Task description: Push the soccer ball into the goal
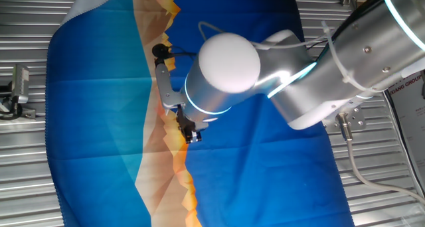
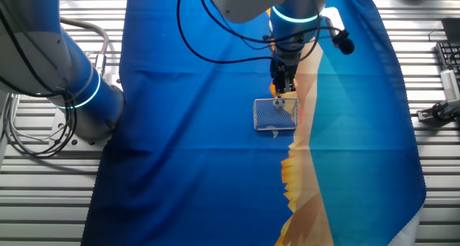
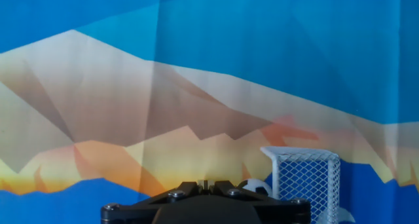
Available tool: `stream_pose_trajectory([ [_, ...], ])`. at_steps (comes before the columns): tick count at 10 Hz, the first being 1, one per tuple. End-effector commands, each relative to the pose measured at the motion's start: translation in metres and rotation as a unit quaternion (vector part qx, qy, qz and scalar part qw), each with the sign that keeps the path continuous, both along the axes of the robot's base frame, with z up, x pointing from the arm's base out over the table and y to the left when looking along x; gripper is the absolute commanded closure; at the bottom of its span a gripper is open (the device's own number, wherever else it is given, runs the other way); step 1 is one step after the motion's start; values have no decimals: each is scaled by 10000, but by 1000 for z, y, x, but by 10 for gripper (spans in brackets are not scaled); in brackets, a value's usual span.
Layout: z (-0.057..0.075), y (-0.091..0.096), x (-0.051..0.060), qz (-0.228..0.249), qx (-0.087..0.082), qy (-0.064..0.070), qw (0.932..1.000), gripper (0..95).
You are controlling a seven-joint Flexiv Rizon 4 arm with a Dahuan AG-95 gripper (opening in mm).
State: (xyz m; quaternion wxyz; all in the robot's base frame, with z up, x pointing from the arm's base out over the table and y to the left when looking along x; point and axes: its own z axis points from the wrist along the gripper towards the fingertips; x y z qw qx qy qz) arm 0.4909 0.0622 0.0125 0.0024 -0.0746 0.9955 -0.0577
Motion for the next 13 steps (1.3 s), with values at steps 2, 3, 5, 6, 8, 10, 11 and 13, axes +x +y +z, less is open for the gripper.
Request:
stream_pose_trajectory([
  [2,1,-4,-1,153,-291,45,9994,950],
  [3,1,-6,-1,190,-332,52,9993,950],
  [5,1,-10,-3,303,-467,74,9984,950],
  [6,1,-11,-3,345,-529,87,9980,950],
  [8,0,-14,-4,417,-608,100,9972,950],
  [10,-2,-19,-5,483,-643,101,9967,950],
  [11,-3,-20,-5,521,-693,107,9962,950],
  [13,-3,-21,-4,559,-757,139,9955,950],
])
